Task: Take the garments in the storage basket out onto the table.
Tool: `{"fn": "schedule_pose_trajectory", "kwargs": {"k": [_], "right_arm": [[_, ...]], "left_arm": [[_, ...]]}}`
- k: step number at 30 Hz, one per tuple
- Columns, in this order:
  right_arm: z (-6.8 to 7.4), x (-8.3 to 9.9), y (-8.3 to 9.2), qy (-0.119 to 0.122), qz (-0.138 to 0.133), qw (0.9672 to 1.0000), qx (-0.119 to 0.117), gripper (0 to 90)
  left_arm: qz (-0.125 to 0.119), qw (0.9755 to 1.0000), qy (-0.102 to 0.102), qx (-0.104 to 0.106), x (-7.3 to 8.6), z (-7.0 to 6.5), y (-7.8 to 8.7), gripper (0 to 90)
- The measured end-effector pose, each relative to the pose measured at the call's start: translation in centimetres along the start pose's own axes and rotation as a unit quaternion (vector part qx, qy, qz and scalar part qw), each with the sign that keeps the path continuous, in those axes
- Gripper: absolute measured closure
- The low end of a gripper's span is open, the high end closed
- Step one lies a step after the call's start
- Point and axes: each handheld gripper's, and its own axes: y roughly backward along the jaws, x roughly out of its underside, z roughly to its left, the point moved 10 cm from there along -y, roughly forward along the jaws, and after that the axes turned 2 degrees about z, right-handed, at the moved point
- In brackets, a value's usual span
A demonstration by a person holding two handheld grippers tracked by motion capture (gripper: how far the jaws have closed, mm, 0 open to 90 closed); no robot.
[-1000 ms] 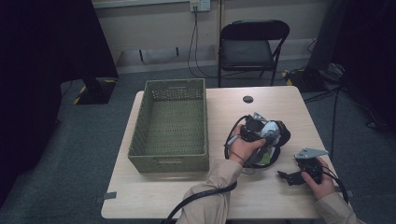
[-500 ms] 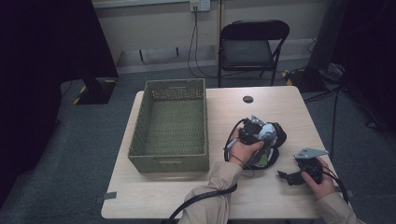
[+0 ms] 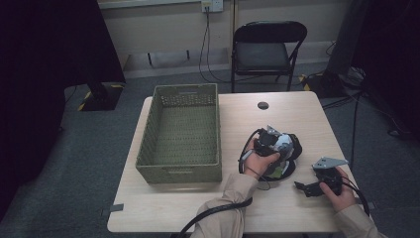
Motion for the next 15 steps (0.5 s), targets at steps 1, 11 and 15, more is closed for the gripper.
{"fn": "schedule_pose_trajectory", "kwargs": {"k": [1, 11, 15], "right_arm": [[0.0, 0.0, 0.0, 0.0, 0.0, 1.0, 0.0, 0.0], [0.0, 0.0, 0.0, 0.0, 0.0, 1.0, 0.0, 0.0], [0.0, 0.0, 0.0, 0.0, 0.0, 1.0, 0.0, 0.0]], "left_arm": [[0.0, 1.0, 0.001, 0.001, 0.03, 0.0, -0.06, 51.3], [0.007, 0.9999, -0.007, 0.008, 0.39, -0.18, -0.23, 48.7], [0.007, 0.9999, -0.004, 0.007, 0.38, -0.12, -0.18, 44.6]]}}
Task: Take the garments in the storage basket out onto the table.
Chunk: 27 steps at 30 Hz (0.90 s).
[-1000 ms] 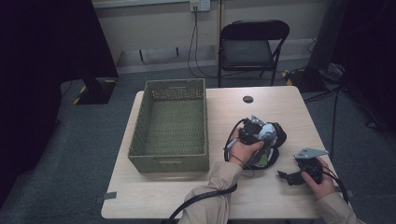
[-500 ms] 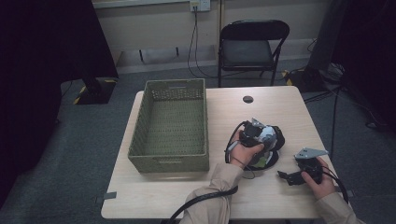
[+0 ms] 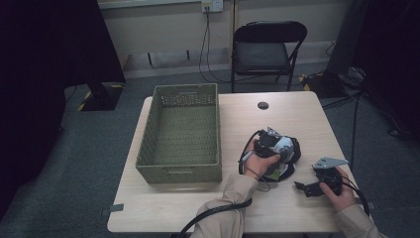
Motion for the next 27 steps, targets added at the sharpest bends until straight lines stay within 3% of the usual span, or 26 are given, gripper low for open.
{"fn": "schedule_pose_trajectory", "kwargs": {"k": [6, 17, 27], "right_arm": [[0.0, 0.0, 0.0, 0.0, 0.0, 1.0, 0.0, 0.0], [0.0, 0.0, 0.0, 0.0, 0.0, 1.0, 0.0, 0.0], [0.0, 0.0, 0.0, 0.0, 0.0, 1.0, 0.0, 0.0]], "left_arm": [[0.003, 1.0, 0.002, 0.005, 0.1, -0.1, 0.0, 39.4], [0.0, 0.9996, 0.027, 0.009, 0.2, 0.2, 0.4, 12.2], [-0.007, 0.9987, 0.04, 0.031, -0.1, -0.3, 2.0, 4.1]]}}
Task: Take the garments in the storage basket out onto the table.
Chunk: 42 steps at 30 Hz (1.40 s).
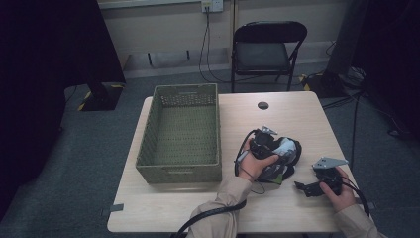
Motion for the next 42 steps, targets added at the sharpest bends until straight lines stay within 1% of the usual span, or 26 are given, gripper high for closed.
{"fn": "schedule_pose_trajectory", "kwargs": {"k": [1, 5, 9, 11, 14, 18, 23, 27, 29, 30, 33, 37, 42], "right_arm": [[0.0, 0.0, 0.0, 0.0, 0.0, 1.0, 0.0, 0.0], [0.0, 0.0, 0.0, 0.0, 0.0, 1.0, 0.0, 0.0], [0.0, 0.0, 0.0, 0.0, 0.0, 1.0, 0.0, 0.0], [0.0, 0.0, 0.0, 0.0, 0.0, 1.0, 0.0, 0.0], [0.0, 0.0, 0.0, 0.0, 0.0, 1.0, 0.0, 0.0], [0.0, 0.0, 0.0, 0.0, 0.0, 1.0, 0.0, 0.0], [0.0, 0.0, 0.0, 0.0, 0.0, 1.0, 0.0, 0.0], [0.0, 0.0, 0.0, 0.0, 0.0, 1.0, 0.0, 0.0], [0.0, 0.0, 0.0, 0.0, 0.0, 1.0, 0.0, 0.0], [0.0, 0.0, 0.0, 0.0, 0.0, 1.0, 0.0, 0.0], [0.0, 0.0, 0.0, 0.0, 0.0, 1.0, 0.0, 0.0], [0.0, 0.0, 0.0, 0.0, 0.0, 1.0, 0.0, 0.0], [0.0, 0.0, 0.0, 0.0, 0.0, 1.0, 0.0, 0.0]], "left_arm": [[-0.001, 1.0, 0.001, 0.003, 0.0, -0.1, 0.2, 3.9], [0.002, 0.9999, -0.009, 0.011, 0.1, -0.5, 0.8, 2.2], [-0.001, 0.9995, -0.013, 0.028, 0.2, -1.0, 1.5, 2.2], [0.002, 0.9993, -0.014, 0.034, 0.4, -1.2, 1.8, 2.2], [0.006, 0.9992, -0.017, 0.035, 0.6, -1.2, 2.2, 2.2], [0.005, 0.9993, -0.018, 0.034, 0.9, -1.2, 2.7, 2.2], [0.009, 0.9988, -0.025, 0.043, 1.4, -1.5, 3.3, 2.2], [0.005, 0.9989, -0.022, 0.042, 1.8, -1.4, 4.1, 2.2], [0.006, 0.9986, -0.023, 0.047, 2.0, -1.5, 4.5, 2.2], [0.006, 0.9986, -0.024, 0.047, 2.1, -1.5, 4.7, 2.2], [0.004, 0.9989, -0.016, 0.045, 2.4, -1.1, 5.3, 2.2], [0.005, 0.9987, -0.021, 0.046, 2.8, -0.9, 6.1, 2.2], [0.005, 0.9982, -0.028, 0.053, 3.3, -1.2, 7.1, 2.2]]}}
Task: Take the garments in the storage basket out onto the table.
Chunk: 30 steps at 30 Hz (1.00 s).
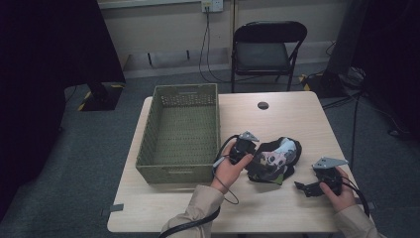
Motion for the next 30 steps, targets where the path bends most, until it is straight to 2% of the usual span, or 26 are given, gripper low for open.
{"fn": "schedule_pose_trajectory", "kwargs": {"k": [10, 17, 20, 30], "right_arm": [[0.0, 0.0, 0.0, 0.0, 0.0, 1.0, 0.0, 0.0], [0.0, 0.0, 0.0, 0.0, 0.0, 1.0, 0.0, 0.0], [0.0, 0.0, 0.0, 0.0, 0.0, 1.0, 0.0, 0.0], [0.0, 0.0, 0.0, 0.0, 0.0, 1.0, 0.0, 0.0]], "left_arm": [[0.013, 0.9997, -0.014, 0.018, 1.5, -0.9, 1.3, 2.2], [0.016, 0.9994, -0.016, 0.028, 2.4, -1.1, 2.1, 2.2], [0.026, 0.9989, -0.024, 0.03, 3.1, -1.2, 2.4, 2.2], [0.038, 0.9972, -0.028, 0.057, 5.0, -1.8, 3.1, 2.2]]}}
